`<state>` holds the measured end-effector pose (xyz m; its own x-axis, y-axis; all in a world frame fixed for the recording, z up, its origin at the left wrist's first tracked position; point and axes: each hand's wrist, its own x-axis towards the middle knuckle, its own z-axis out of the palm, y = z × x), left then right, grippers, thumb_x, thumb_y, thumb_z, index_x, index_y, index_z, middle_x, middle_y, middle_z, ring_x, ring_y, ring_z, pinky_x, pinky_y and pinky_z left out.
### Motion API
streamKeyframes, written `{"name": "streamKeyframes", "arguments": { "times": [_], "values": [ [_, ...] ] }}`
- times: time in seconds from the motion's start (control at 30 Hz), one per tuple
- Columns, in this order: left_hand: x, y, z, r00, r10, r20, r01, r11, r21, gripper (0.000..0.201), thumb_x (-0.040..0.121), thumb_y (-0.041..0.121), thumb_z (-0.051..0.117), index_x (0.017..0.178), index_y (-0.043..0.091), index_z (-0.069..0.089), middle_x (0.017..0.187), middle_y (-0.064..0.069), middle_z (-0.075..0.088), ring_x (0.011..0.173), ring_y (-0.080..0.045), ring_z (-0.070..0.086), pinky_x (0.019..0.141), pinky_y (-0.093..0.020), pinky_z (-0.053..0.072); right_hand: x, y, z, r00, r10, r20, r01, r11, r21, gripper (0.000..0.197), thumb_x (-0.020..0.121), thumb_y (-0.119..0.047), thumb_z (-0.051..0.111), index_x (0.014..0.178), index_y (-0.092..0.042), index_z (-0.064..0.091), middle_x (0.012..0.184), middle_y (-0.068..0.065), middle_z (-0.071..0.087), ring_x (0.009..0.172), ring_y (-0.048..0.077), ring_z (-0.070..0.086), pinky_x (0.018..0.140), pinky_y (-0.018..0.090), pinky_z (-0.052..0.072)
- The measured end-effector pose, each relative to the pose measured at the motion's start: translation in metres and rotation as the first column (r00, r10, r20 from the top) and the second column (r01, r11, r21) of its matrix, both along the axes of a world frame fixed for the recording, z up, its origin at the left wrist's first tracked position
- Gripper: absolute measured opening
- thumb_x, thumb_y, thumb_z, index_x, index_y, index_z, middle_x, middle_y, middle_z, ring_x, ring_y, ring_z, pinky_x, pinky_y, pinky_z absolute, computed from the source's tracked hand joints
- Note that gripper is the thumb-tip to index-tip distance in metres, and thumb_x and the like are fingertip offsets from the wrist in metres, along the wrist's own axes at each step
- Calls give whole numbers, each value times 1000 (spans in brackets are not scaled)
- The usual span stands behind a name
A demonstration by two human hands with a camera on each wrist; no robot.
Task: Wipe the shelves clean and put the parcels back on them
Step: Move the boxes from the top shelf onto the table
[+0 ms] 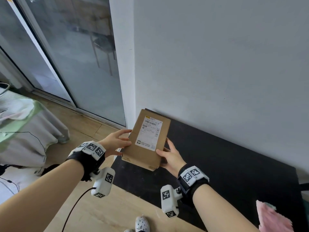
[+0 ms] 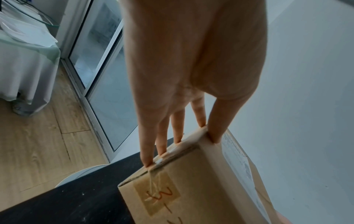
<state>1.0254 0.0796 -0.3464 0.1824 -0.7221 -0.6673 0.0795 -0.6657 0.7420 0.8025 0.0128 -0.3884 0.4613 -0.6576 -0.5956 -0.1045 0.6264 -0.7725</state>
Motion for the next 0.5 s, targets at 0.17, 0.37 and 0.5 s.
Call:
{"name": "streamKeyframes", "arguments": {
  "times": [0.17, 0.37, 0.5],
  "values": [
    [13, -7, -17, 1000, 18, -20, -17, 999, 39, 55, 90, 3, 58, 136, 30, 42, 110, -4, 66, 106, -23, 59, 94, -52, 47, 21, -5, -12, 997, -2, -71, 0, 1000, -15, 74, 91, -1, 58, 147, -36, 26, 133, 5, 55, 122, 25, 51, 97, 53, 47],
    [20, -17, -34, 1000, -4, 8, 4, 999, 35, 54, 92, 3, 54, 137, 29, 40, 114, -4, 64, 105, -22, 58, 77, -41, 52, 33, -5, -24, 991, -52, -124, 53, 999, 1, 73, 92, 0, 56, 146, -39, 27, 136, 4, 51, 126, 25, 47, 104, 57, 39],
    [23, -18, -42, 998, -22, 55, 20, 999, 30, 54, 93, 4, 53, 139, 27, 38, 120, -7, 62, 101, -21, 60, 73, -37, 53, 38, -6, -29, 986, -37, -165, 39, 999, 9, 72, 92, -2, 55, 145, -40, 27, 137, 4, 50, 128, 26, 46, 105, 58, 38]
  ]
}}
